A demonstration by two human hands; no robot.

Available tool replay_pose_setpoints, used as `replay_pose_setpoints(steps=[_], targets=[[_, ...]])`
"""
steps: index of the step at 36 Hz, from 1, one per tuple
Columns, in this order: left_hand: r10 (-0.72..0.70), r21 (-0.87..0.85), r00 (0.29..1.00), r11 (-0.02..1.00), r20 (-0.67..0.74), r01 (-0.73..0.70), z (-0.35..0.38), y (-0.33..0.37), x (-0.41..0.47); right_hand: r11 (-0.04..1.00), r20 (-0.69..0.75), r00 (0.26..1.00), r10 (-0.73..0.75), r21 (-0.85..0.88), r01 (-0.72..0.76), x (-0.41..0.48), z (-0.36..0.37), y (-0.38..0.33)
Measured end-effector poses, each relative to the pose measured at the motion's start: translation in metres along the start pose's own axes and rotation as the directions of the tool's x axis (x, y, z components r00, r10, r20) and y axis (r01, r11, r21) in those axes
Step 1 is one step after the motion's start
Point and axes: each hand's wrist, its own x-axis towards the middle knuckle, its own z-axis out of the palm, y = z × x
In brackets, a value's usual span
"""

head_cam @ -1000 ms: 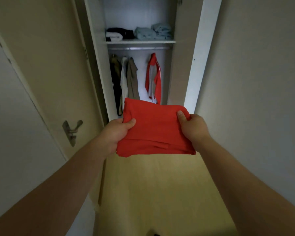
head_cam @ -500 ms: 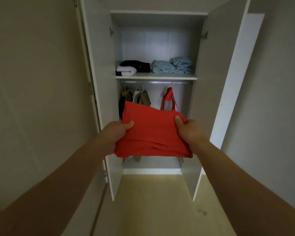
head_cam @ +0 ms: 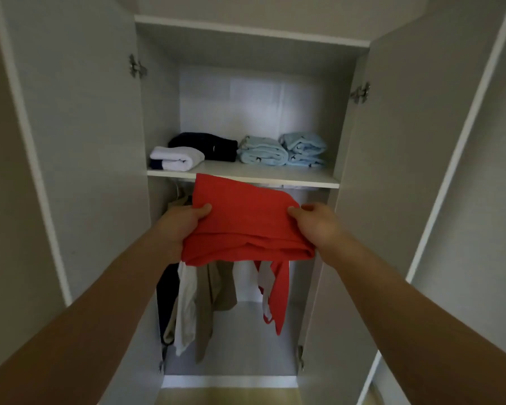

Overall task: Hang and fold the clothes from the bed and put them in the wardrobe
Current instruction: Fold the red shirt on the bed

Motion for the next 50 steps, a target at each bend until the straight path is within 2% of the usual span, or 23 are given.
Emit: replay_pose_setpoints(steps=[4, 11, 19, 24, 25, 27, 28, 29, 30, 32, 33, 35, 36, 37, 38, 39, 40, 41, 43, 45, 47, 49, 50], targets=[[0.014, 0.007, 1.0, 1.0, -0.025, -0.014, 0.021, 0.009, 0.08, 0.997, -0.015, 0.998, -0.059, -0.051, 0.058, 0.084, 0.008, 0.006], [0.073, -0.036, 0.987, 0.996, -0.143, -0.079, 0.054, 0.027, 0.205, 0.99, 0.008, 0.99, -0.141, 0.009, 0.141, 0.227, 0.026, 0.012], [0.049, -0.103, 0.963, 0.992, -0.263, -0.079, 0.072, 0.079, 0.319, 0.952, 0.031, 0.951, -0.307, 0.02, 0.307, 0.393, 0.044, -0.039], [0.125, -0.111, 0.894, 0.976, -0.43, -0.189, 0.079, 0.082, 0.388, 0.908, 0.051, 0.907, -0.418, 0.031, 0.417, 0.463, 0.083, -0.05], [0.122, -0.089, 0.886, 0.98, -0.447, -0.181, 0.082, 0.077, 0.4, 0.892, 0.067, 0.89, -0.45, -0.013, 0.452, 0.472, 0.092, -0.046], [0.059, -0.045, 0.927, 0.996, -0.37, -0.081, 0.08, 0.061, 0.423, 0.858, 0.168, 0.859, -0.483, -0.102, 0.503, 0.488, 0.114, -0.031], [0.03, 0.086, 0.949, 0.996, -0.315, -0.003, 0.076, 0.055, 0.429, 0.846, 0.249, 0.846, -0.471, -0.144, 0.514, 0.494, 0.125, -0.021], [0.021, 0.293, 0.964, 0.954, -0.265, 0.06, 0.069, 0.051, 0.432, 0.83, 0.332, 0.828, -0.451, -0.185, 0.526, 0.499, 0.135, -0.01], [0.057, 0.524, 0.971, 0.848, -0.233, 0.076, 0.062, 0.049, 0.437, 0.806, 0.406, 0.802, -0.438, -0.217, 0.551, 0.504, 0.145, 0.001], [0.328, 0.891, 0.928, 0.453, -0.177, 0.01, 0.049, 0.052, 0.449, 0.759, 0.498, 0.759, -0.42, -0.265, 0.594, 0.51, 0.16, 0.018], [0.499, 0.957, 0.858, 0.287, -0.119, -0.034, 0.046, 0.056, 0.454, 0.749, 0.509, 0.755, -0.414, -0.28, 0.6, 0.514, 0.167, 0.022], [0.792, 0.979, 0.61, 0.143, -0.026, -0.144, 0.049, 0.064, 0.464, 0.737, 0.488, 0.765, -0.419, -0.309, 0.601, 0.52, 0.174, 0.024], [0.88, 0.975, 0.473, 0.076, 0.034, -0.211, 0.051, 0.07, 0.47, 0.73, 0.477, 0.773, -0.419, -0.329, 0.599, 0.525, 0.176, 0.021], [0.918, 0.961, 0.38, 0.001, 0.109, -0.277, 0.052, 0.076, 0.476, 0.722, 0.471, 0.779, -0.413, -0.353, 0.596, 0.527, 0.177, 0.016], [0.915, 0.936, 0.35, -0.076, 0.202, -0.344, 0.052, 0.082, 0.485, 0.713, 0.464, 0.782, -0.417, -0.367, 0.598, 0.529, 0.178, 0.011], [0.882, 0.898, 0.369, -0.121, 0.292, -0.422, 0.051, 0.088, 0.495, 0.707, 0.452, 0.781, -0.431, -0.369, 0.604, 0.528, 0.179, 0.007], [0.822, 0.867, 0.448, -0.104, 0.351, -0.488, 0.05, 0.094, 0.504, 0.7, 0.439, 0.776, -0.454, -0.364, 0.615, 0.526, 0.18, 0.003], [0.735, 0.852, 0.564, -0.037, 0.377, -0.522, 0.048, 0.099, 0.513, 0.686, 0.439, 0.765, -0.471, -0.363, 0.631, 0.522, 0.182, 0.001], [0.475, 0.889, 0.799, 0.069, 0.37, -0.453, 0.043, 0.098, 0.531, 0.634, 0.529, 0.722, -0.446, -0.382, 0.672, 0.513, 0.188, 0.001], [0.201, 0.954, 0.937, 0.036, 0.286, -0.299, 0.034, 0.086, 0.543, 0.543, 0.658, 0.66, -0.363, -0.426, 0.724, 0.507, 0.196, 0.004], [0.077, 0.979, 0.977, 0.031, 0.2, -0.203, 0.023, 0.071, 0.549, 0.475, 0.694, 0.638, -0.332, -0.461, 0.749, 0.51, 0.204, 0.006], [0.139, 0.982, 0.976, 0.062, 0.17, -0.18, 0.012, 0.06, 0.554, 0.484, 0.695, 0.642, -0.324, -0.462, 0.743, 0.514, 0.211, 0.005], [0.189, 0.982, 0.966, 0.037, 0.176, -0.186, 0.008, 0.057, 0.555, 0.492, 0.703, 0.639, -0.314, -0.455, 0.742, 0.517, 0.214, 0.003]])
